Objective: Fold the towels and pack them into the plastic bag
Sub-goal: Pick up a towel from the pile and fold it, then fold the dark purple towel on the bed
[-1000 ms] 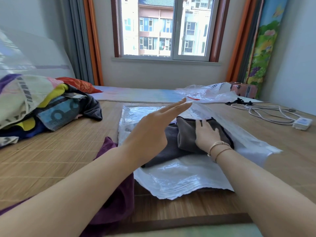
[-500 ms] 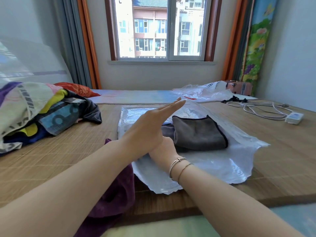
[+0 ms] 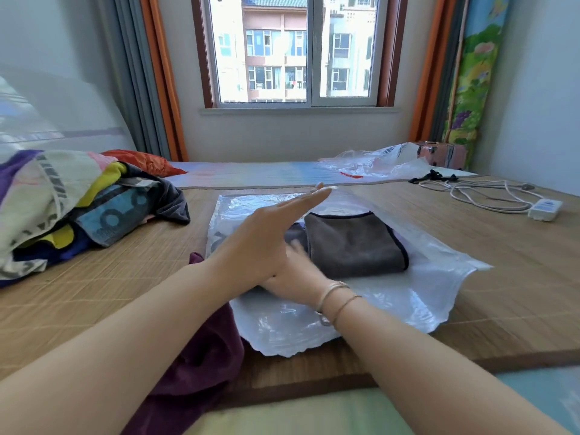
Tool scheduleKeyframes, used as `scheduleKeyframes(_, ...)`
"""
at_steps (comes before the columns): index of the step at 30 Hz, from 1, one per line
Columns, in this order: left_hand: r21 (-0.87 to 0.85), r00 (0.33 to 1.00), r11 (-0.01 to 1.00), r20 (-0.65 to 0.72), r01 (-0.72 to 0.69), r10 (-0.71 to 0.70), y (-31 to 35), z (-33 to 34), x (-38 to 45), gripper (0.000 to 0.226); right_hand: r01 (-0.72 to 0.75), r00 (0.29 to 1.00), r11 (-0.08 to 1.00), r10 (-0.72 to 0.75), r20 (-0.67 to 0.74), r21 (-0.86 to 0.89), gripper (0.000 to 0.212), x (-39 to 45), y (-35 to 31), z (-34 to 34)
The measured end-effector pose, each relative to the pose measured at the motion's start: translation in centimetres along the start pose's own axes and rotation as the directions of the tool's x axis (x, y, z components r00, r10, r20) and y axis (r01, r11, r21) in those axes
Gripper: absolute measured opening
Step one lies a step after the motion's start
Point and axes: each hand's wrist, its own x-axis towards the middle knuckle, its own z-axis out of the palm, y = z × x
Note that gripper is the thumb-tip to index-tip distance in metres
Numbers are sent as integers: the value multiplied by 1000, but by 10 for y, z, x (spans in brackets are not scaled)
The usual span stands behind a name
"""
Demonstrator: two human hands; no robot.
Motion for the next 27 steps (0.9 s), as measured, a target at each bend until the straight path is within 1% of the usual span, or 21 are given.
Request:
scheduleKeyframes(1,22,1000,1000,-4,-8,8,-2,-1,0,100,-44,993,995,34,-112,-93,54,-2,11,0)
scheduleKeyframes(2,24,1000,999,8,-22,22,-3,-1,-1,100,-140,976,975,107,-188,-170,59,-2,25,1)
scheduleKeyframes(3,32,1000,999,11,-11,10,-4,0,-1,102,-262,953,936,212,-218,-236,64,-4,39,-1)
scheduleKeyframes(4,31,1000,1000,21,-6,6,-2,0,-2,103,-347,932,895,296,-210,-280,69,-7,50,-4)
scheduleKeyframes(5,22,1000,1000,25,-3,3,-1,1,-2,104,-402,915,871,366,-173,-284,74,-11,55,-8)
scheduleKeyframes(6,16,1000,1000,26,-2,1,1,2,-2,105,-433,901,867,412,-136,-247,76,-11,60,-7)
scheduleKeyframes(7,12,1000,1000,31,-1,1,3,4,-2,104,-443,897,873,432,-99,-203,77,-11,60,-4)
scheduleKeyframes(8,16,999,1000,41,0,-1,4,4,-3,104,-426,905,884,420,-71,-192,76,-9,57,0)
scheduleKeyframes(9,13,999,1000,44,1,-2,4,4,-4,102,-401,915,890,401,-46,-217,75,-6,56,4)
scheduleKeyframes(11,12,999,1000,39,5,-6,2,2,-4,101,-351,931,881,364,-19,-317,74,-2,60,7)
scheduleKeyframes(12,21,999,1000,37,5,-5,1,1,-4,101,-327,938,859,347,-21,-395,73,-1,66,3)
scheduleKeyframes(14,37,1000,999,30,5,-6,1,-1,-5,103,-286,939,777,343,-3,-561,73,-4,84,-9)
scheduleKeyframes(15,39,1000,999,30,5,-6,1,-1,-5,103,-289,928,761,372,26,-581,72,-6,93,-14)
scheduleKeyframes(16,40,999,999,41,-3,1,2,-1,-5,102,-321,905,792,419,79,-520,73,-8,98,-18)
scheduleKeyframes(17,41,998,999,56,-10,8,2,0,-6,102,-373,879,845,454,146,-383,74,-8,98,-20)
scheduleKeyframes(18,38,997,999,79,-16,13,2,2,-6,103,-420,866,884,458,200,-206,73,-8,95,-20)
scheduleKeyframes(19,28,993,999,113,-17,14,1,3,-7,106,-449,870,893,444,213,-30,70,-7,92,-20)
scheduleKeyframes(21,27,982,999,188,-38,32,1,6,-10,111,-455,890,854,428,155,251,62,-5,88,-21)
scheduleKeyframes(22,41,973,998,227,-41,31,2,7,-13,110,-449,893,835,432,127,319,60,-8,87,-22)
scheduleKeyframes(24,97,955,995,295,-23,-6,7,8,-18,102,-419,905,837,415,91,352,59,-20,80,-25)
scheduleKeyframes(27,177,945,984,323,-8,-50,17,5,-33,83,-349,928,825,371,39,445,57,-51,48,-21)
